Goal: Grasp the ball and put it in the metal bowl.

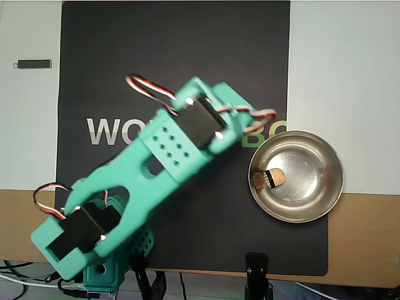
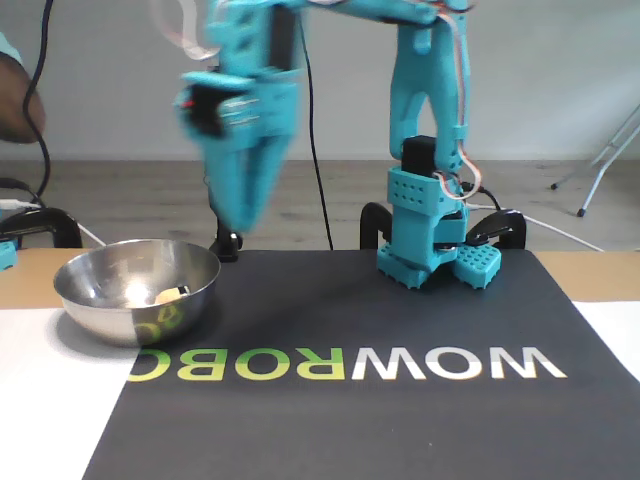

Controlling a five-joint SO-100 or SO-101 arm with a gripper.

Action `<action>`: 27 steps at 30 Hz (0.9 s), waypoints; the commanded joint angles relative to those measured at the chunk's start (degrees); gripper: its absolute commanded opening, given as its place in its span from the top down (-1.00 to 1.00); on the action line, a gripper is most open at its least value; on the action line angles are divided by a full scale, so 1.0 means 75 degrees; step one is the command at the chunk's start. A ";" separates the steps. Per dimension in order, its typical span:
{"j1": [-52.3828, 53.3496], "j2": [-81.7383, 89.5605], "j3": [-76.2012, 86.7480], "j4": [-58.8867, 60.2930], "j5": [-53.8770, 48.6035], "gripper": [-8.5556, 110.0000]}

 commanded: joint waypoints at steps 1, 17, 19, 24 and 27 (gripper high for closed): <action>-0.0527 0.0480 -0.0211 0.0047 0.0187 0.86; -0.3305 0.1020 0.0750 -0.0047 0.1605 0.86; -0.3691 0.1078 0.0973 -0.0047 0.1711 0.86; -0.4605 0.1078 0.1371 -0.0047 0.1969 0.86; -0.5098 0.1043 0.1535 -0.0047 0.1980 0.86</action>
